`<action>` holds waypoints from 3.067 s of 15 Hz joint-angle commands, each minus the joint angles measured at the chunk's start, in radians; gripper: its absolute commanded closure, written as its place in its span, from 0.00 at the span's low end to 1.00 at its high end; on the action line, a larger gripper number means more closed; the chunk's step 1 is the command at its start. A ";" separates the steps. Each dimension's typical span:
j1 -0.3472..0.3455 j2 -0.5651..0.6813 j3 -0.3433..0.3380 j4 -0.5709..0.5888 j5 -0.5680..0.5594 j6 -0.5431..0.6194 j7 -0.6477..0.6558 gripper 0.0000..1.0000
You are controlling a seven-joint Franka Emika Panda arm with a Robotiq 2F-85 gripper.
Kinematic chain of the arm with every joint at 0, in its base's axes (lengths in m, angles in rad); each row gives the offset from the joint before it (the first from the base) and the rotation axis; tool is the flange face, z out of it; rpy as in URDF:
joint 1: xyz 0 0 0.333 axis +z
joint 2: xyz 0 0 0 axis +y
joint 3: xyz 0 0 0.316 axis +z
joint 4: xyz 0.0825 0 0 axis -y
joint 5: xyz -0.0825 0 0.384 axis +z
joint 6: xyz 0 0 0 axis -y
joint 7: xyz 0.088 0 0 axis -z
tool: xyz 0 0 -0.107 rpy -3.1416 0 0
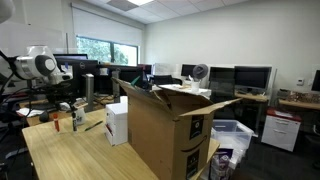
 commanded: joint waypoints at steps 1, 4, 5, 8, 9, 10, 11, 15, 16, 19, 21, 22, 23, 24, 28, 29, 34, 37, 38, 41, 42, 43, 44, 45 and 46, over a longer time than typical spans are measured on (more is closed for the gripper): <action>-0.013 0.048 -0.010 0.036 -0.073 0.026 0.062 0.00; -0.008 0.076 -0.021 0.059 -0.107 0.022 0.085 0.00; -0.006 0.085 -0.026 0.066 -0.119 0.019 0.092 0.00; -0.002 0.108 -0.037 0.079 -0.137 0.016 0.107 0.00; -0.001 0.113 -0.040 0.082 -0.141 0.015 0.108 0.00; 0.000 0.118 -0.043 0.085 -0.148 0.014 0.115 0.00; 0.002 0.123 -0.046 0.088 -0.151 0.013 0.119 0.00; 0.005 0.135 -0.057 0.098 -0.161 0.008 0.121 0.00; 0.006 0.137 -0.060 0.100 -0.164 0.008 0.123 0.00; 0.011 0.136 -0.065 0.102 -0.171 0.003 0.130 0.03; 0.013 0.132 -0.066 0.102 -0.176 0.000 0.135 0.28; 0.015 0.130 -0.067 0.101 -0.179 -0.001 0.140 0.29; 0.018 0.128 -0.068 0.100 -0.181 -0.003 0.145 0.34; 0.020 0.128 -0.068 0.100 -0.183 -0.005 0.149 0.42; 0.022 0.123 -0.069 0.100 -0.186 -0.012 0.154 0.65; 0.020 0.123 -0.070 0.101 -0.186 -0.012 0.151 0.70; 0.020 0.117 -0.072 0.101 -0.181 -0.025 0.147 0.93; 0.022 0.119 -0.072 0.101 -0.179 -0.030 0.147 0.93; 0.022 0.120 -0.071 0.101 -0.179 -0.030 0.146 0.95; 0.024 0.121 -0.069 0.100 -0.176 -0.031 0.144 0.95; 0.025 0.121 -0.068 0.100 -0.176 -0.032 0.144 0.94; 0.025 0.122 -0.069 0.101 -0.178 -0.033 0.143 0.95; 0.026 0.122 -0.069 0.102 -0.176 -0.036 0.141 0.95; 0.028 0.121 -0.065 0.105 -0.167 -0.052 0.127 0.95; 0.030 0.121 -0.062 0.111 -0.158 -0.081 0.117 0.94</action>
